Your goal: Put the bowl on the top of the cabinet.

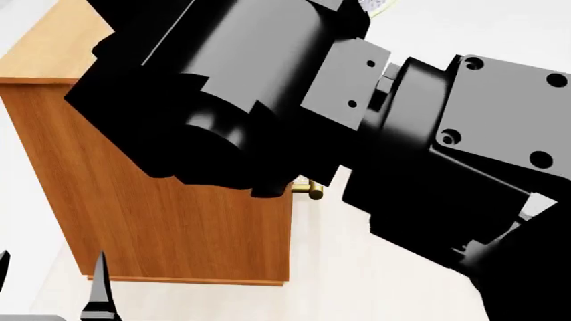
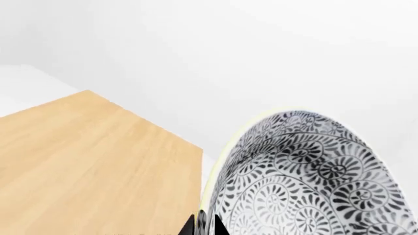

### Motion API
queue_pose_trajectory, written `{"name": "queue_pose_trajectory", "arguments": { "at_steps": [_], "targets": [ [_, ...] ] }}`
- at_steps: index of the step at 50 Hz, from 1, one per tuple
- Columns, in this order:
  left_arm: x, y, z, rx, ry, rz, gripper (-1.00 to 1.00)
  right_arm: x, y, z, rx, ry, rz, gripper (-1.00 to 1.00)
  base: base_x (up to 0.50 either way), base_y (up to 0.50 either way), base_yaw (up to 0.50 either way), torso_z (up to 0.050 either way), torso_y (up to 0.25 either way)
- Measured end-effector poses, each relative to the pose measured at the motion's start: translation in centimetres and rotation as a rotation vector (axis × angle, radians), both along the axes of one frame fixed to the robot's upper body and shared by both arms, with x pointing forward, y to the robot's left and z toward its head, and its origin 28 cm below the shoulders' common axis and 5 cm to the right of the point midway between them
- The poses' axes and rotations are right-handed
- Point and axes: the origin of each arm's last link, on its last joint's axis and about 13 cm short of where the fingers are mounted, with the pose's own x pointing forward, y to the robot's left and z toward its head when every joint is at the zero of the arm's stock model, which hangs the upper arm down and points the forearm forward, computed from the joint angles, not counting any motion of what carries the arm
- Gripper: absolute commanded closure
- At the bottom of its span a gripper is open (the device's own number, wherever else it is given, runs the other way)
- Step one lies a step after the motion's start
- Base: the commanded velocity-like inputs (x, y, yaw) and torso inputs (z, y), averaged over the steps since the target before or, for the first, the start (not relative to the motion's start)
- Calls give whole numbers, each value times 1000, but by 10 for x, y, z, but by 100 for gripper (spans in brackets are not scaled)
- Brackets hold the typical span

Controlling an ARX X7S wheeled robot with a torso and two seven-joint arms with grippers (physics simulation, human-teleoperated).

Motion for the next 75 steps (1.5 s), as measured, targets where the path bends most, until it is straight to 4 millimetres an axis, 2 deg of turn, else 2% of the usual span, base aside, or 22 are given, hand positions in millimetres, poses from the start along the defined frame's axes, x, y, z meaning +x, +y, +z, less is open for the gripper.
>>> {"name": "queue_pose_trajectory", "arguments": {
  "at_steps": [22, 52, 75],
  "targets": [
    [-1, 2, -2, -6, 2, -2, -100, 6, 13, -17, -18, 7, 47, 100, 0, 0, 0, 0, 1],
    [0, 1, -2, -9, 5, -14, -100, -9, 29, -25, -62, -18, 171, 100, 0, 0, 0, 1, 1],
    [-1, 1, -4, -14, 8, -18, -100, 8, 26, -27, -70, -19, 139, 100, 0, 0, 0, 0, 0]
  ]
}}
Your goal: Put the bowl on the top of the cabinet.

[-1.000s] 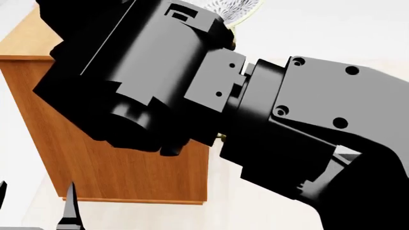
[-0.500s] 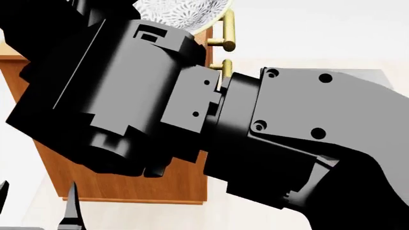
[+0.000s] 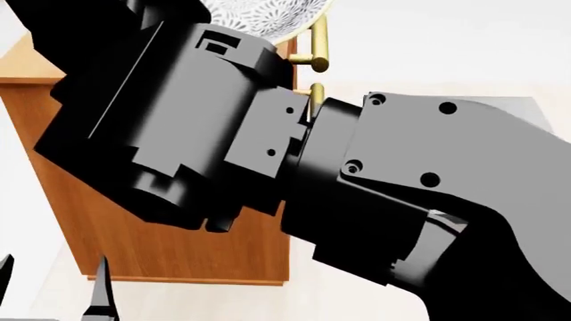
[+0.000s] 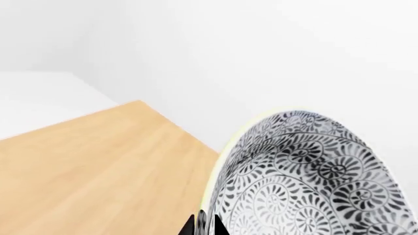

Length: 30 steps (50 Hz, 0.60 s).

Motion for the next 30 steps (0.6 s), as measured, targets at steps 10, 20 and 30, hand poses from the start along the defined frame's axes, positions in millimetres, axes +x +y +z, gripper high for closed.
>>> {"name": "queue_pose_trajectory", "arguments": {
  "at_steps": [10, 20, 30],
  "targets": [
    [-1, 1, 0, -3, -1, 2, -100, 7, 2, -4, 1, 2, -10, 100, 0, 0, 0, 0, 0],
    [-1, 2, 0, -1, 0, 3, -100, 5, 6, -7, 0, 5, 5, 100, 0, 0, 0, 0, 1],
    [-1, 2, 0, 0, 0, 2, -100, 6, 7, -7, 4, -3, 0, -100, 0, 0, 0, 0, 0]
  ]
}}
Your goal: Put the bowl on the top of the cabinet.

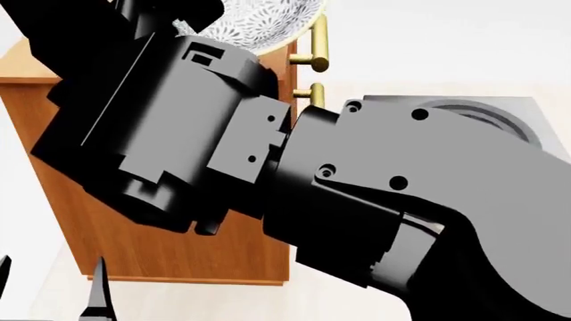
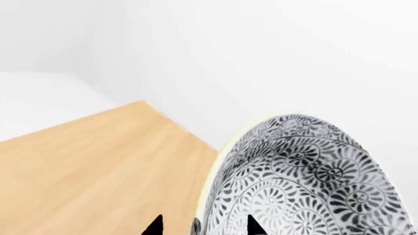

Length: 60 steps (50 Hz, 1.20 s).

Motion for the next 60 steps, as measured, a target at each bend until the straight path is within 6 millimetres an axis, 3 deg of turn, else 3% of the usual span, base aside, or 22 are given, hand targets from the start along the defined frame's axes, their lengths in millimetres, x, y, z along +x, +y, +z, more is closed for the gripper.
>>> {"name": "queue_pose_trajectory", "arguments": {
  "at_steps": [29, 46, 60],
  "targets": [
    [1, -5, -3, 2, 7, -14, -100, -9, -35, 21, 15, -112, -56, -100, 0, 0, 0, 0, 0],
    [1, -7, -3, 4, 7, -21, -100, -32, -53, 34, 0, -191, -57, -100, 0, 0, 0, 0, 0],
    [2, -8, -4, 6, 8, -21, -100, -57, -77, 27, -21, -250, -44, -100, 0, 0, 0, 0, 0]
  ]
}}
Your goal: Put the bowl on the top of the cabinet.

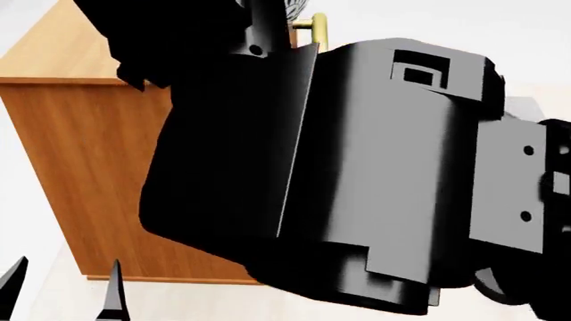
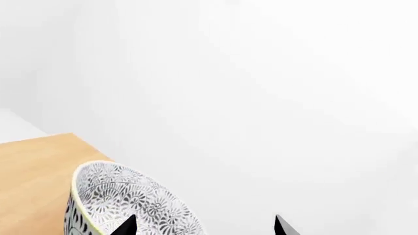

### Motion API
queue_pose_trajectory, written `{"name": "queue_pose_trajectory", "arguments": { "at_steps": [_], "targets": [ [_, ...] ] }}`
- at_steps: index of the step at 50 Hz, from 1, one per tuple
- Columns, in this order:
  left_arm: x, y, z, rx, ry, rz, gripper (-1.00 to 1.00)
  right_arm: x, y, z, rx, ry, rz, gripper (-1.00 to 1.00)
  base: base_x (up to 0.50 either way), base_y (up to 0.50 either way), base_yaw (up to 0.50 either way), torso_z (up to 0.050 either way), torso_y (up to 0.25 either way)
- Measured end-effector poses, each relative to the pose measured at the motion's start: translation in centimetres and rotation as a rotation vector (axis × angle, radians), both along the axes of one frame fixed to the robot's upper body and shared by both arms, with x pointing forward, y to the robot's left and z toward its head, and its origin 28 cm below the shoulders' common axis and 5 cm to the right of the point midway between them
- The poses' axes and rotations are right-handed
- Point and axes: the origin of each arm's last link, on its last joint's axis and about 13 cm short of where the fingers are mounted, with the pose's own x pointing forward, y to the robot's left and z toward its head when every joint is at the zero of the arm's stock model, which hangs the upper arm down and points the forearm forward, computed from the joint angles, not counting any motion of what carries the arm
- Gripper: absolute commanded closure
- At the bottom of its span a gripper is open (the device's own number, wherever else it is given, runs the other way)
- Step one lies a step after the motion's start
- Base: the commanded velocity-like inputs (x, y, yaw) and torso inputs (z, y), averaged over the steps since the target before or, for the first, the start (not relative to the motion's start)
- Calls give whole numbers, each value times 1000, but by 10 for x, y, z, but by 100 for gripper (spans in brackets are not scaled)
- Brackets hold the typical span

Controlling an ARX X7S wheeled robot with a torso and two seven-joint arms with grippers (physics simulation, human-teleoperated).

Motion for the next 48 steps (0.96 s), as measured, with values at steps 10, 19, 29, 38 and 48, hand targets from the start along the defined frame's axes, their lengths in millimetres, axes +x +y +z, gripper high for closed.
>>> {"name": "queue_pose_trajectory", "arguments": {
  "at_steps": [10, 19, 29, 38, 48],
  "targets": [
    [0, 0, 0, 1, 0, 0, -100, -15, -27, -8, 3, -45, -39, -100, 0, 0, 0, 0, 0],
    [1, 0, 0, 0, 0, 4, -100, -32, -57, -24, 37, -87, -106, -100, 0, 0, 0, 0, 0],
    [2, 1, -1, 4, 3, 7, -100, -47, -84, -50, 94, -107, -159, -100, 0, 0, 0, 0, 0],
    [3, 1, -2, 4, 5, 10, -100, -53, -99, -73, 119, -96, -186, -100, 0, 0, 0, 0, 0],
    [4, 2, -3, 1, 7, 12, -100, -53, -110, -96, 142, -61, -209, -100, 0, 0, 0, 0, 0]
  ]
}}
